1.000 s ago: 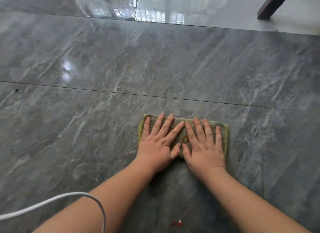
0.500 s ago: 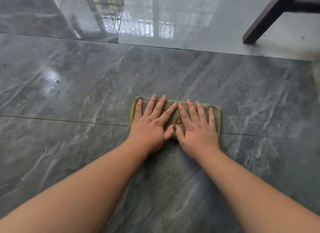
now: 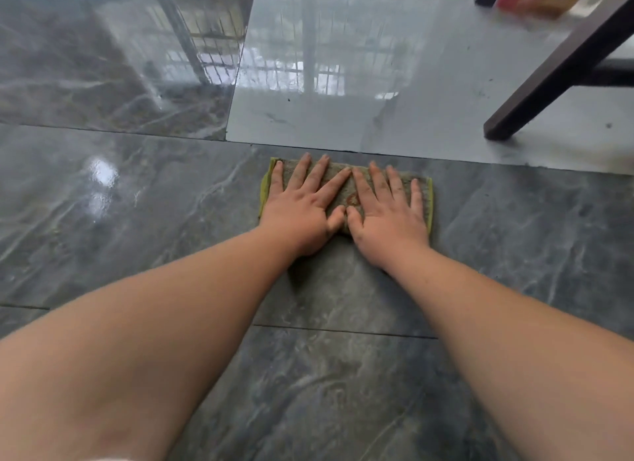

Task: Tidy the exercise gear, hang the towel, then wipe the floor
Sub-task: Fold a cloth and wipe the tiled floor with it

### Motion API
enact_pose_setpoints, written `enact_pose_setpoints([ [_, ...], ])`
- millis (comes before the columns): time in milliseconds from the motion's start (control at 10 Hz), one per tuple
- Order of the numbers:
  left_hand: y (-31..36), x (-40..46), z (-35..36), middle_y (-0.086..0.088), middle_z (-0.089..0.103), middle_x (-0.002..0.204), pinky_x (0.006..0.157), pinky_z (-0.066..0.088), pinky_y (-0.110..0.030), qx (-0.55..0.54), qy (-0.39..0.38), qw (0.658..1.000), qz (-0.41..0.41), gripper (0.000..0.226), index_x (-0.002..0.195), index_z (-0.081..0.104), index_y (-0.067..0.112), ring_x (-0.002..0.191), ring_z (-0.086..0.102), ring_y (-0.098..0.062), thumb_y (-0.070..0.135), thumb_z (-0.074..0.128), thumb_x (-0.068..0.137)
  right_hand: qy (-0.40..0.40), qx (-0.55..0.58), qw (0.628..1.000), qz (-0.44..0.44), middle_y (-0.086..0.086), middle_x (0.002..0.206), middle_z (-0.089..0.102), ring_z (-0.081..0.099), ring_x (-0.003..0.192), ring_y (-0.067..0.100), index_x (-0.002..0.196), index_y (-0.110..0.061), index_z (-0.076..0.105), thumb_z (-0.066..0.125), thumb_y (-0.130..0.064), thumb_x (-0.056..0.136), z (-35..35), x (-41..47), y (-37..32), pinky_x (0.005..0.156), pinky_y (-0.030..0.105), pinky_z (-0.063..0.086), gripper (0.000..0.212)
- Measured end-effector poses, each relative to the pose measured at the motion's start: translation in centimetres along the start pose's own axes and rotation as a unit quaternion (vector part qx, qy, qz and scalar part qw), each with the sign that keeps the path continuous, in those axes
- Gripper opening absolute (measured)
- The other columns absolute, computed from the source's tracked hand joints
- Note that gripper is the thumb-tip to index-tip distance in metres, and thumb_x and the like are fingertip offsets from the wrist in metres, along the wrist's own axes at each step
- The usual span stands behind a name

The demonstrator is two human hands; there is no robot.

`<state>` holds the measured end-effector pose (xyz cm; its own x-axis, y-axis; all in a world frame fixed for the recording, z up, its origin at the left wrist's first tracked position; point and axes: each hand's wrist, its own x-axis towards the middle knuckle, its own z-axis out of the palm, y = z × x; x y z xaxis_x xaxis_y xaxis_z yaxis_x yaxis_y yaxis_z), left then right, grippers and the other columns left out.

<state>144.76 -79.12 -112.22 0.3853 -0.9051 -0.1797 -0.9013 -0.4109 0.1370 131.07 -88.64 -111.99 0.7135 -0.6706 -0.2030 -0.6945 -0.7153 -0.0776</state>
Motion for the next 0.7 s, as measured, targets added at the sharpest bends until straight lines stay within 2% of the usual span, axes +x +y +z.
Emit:
enact_pose_setpoints([
  [500,-0.7,2.4,-0.8,0.004,-0.006,0.166,0.117,-0.012,-0.058,-0.002,-0.026,1.000,0.011,0.065,0.153,-0.003,0.046,0.152,-0.012,-0.021,0.062,0.016,0.093,-0.014,0.001,1.000,0.005,-0.008,0.165,-0.008,-0.012,0.151,0.018,0.156,-0.036,-0.003,0.017,-0.053,0.096,-0.6,2.5,0.2,0.119,0.053,-0.011,0.066],
  [700,0.4,-1.8,0.0,0.002,-0.008,0.166,0.117,-0.011,-0.060,-0.002,-0.031,0.999,0.010,0.065,0.154,-0.005,0.045,0.152,-0.012,-0.023,0.060,0.013,0.093,-0.024,0.011,1.000,0.010,-0.006,0.166,-0.009,-0.012,0.151,0.020,0.156,-0.032,-0.002,0.020,-0.050,0.097,0.0,-1.8,-0.9,0.119,0.052,-0.011,0.065],
])
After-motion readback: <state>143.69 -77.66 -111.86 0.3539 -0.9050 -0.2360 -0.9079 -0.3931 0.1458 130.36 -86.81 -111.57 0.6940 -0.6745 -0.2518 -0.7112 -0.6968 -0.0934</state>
